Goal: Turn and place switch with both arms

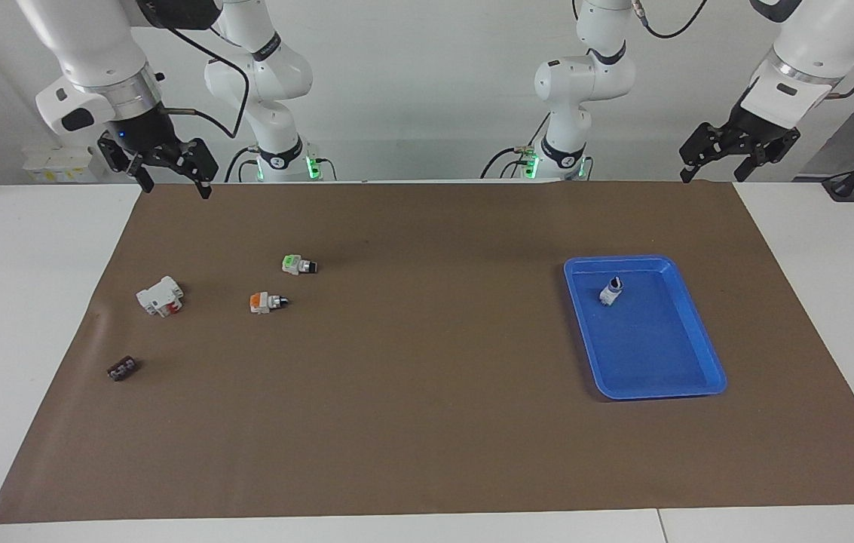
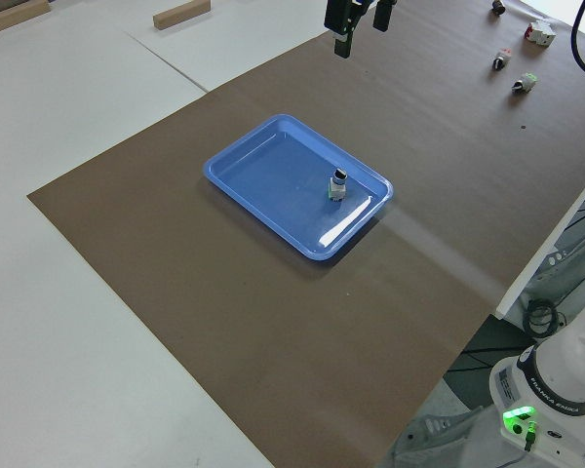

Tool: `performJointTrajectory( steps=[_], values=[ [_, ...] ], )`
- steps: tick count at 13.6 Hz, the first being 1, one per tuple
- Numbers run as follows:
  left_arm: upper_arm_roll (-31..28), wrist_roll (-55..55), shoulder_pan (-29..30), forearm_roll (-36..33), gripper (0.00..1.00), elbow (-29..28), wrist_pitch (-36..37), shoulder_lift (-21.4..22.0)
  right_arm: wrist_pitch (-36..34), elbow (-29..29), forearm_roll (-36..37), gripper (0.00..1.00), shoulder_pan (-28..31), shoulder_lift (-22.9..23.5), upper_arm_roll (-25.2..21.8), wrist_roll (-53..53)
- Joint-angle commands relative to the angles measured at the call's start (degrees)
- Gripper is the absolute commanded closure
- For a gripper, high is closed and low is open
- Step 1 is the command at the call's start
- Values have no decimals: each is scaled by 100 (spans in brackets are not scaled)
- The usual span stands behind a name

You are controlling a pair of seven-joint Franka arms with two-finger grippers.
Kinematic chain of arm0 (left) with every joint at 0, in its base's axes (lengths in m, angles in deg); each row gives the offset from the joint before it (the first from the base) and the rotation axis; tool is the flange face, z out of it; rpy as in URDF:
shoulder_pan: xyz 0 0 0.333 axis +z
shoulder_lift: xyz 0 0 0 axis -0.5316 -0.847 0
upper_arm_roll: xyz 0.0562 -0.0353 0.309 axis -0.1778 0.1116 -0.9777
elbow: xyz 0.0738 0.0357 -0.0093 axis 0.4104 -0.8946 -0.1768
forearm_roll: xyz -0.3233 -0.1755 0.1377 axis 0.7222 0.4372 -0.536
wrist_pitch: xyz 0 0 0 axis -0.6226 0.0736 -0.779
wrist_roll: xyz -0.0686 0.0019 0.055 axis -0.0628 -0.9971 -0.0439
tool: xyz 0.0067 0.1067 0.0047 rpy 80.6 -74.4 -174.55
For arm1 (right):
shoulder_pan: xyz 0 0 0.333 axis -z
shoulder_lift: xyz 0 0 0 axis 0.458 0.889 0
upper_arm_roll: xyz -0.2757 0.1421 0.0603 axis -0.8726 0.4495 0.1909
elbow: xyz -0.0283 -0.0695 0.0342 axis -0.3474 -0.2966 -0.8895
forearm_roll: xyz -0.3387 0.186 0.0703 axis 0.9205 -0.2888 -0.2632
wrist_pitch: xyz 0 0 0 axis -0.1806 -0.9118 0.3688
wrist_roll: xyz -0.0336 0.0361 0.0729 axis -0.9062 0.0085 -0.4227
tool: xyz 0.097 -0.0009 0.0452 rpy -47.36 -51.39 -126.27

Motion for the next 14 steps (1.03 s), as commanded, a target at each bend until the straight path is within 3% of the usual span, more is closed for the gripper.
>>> performJointTrajectory(
  steps=[1, 3, 6, 8, 12, 14],
  values=[
    [4, 51, 7, -102, 0, -186, 4, 172, 97, -94, 12, 0, 32, -64, 20, 36],
    [4, 60, 7, -102, 0, -186, 4, 172, 132, -68, 12, 0, 32, -56, 20, 105],
    [4, 60, 7, -102, 0, -186, 4, 172, 800, -129, 12, 0, 23, -64, 20, 106],
    [4, 60, 7, -102, 0, -186, 4, 172, 1262, -654, 100, 0, 6, -204, 29, 10],
    [4, 51, 7, -102, 0, -186, 4, 172, 2590, -1823, 100, 0, 6, -257, 38, -2163],
    [4, 60, 7, -102, 0, -186, 4, 172, 2908, -2123, 100, 0, -3, -4, 46, -3500]
  ],
)
